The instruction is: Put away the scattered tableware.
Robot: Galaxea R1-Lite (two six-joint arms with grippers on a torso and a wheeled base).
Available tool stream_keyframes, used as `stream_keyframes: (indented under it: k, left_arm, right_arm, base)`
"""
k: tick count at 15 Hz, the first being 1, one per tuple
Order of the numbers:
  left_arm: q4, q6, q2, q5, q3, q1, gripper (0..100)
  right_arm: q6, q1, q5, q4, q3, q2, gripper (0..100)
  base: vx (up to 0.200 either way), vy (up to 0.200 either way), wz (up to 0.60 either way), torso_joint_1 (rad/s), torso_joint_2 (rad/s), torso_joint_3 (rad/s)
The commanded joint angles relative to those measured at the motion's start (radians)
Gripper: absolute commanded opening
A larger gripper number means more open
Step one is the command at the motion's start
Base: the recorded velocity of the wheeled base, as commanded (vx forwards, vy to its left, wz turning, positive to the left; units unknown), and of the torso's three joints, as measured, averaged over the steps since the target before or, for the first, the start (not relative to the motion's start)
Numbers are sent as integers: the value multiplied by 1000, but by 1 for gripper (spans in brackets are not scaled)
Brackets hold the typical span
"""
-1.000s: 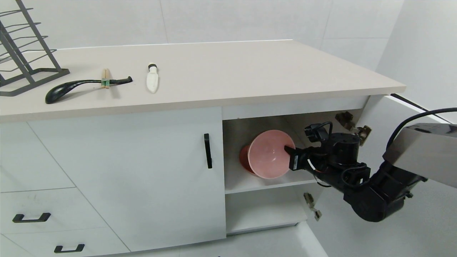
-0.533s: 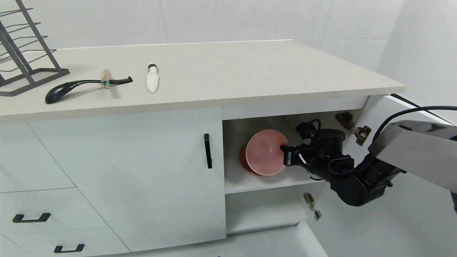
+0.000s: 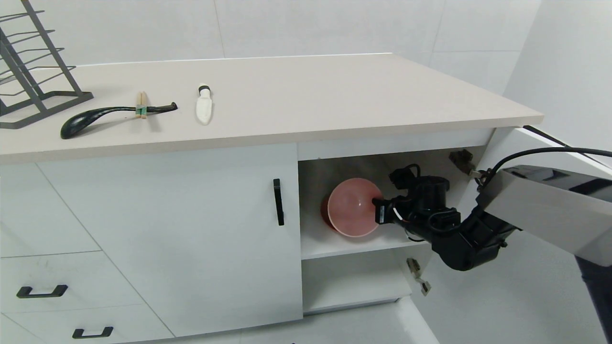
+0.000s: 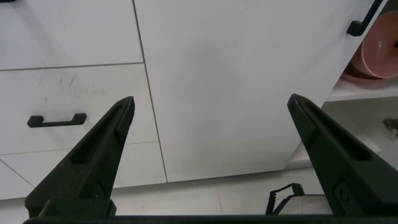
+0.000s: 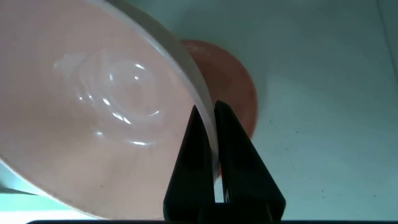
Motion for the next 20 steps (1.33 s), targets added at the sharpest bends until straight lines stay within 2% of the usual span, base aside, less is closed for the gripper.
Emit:
stream_keyframes:
  k: [1,14,15,20]
  left_arm:
    - [0,0,0,0,0,0,100]
    - [0,-1,0,0,0,0,100]
    - [0,-1,0,0,0,0,100]
    - [0,-1,0,0,0,0,100]
  right_arm:
    - [0,0,1,24,-40,15,0]
    - [-2,-6,-58,2,-30,46,0]
    - [-2,-6,-58,2,-28,48,100]
    - [-58,-3,-52,-2,-17,46,100]
  base:
    - [0,0,0,0,0,0]
    - [0,0,0,0,0,0]
    - [0,0,0,0,0,0]
    - [0,0,0,0,0,0]
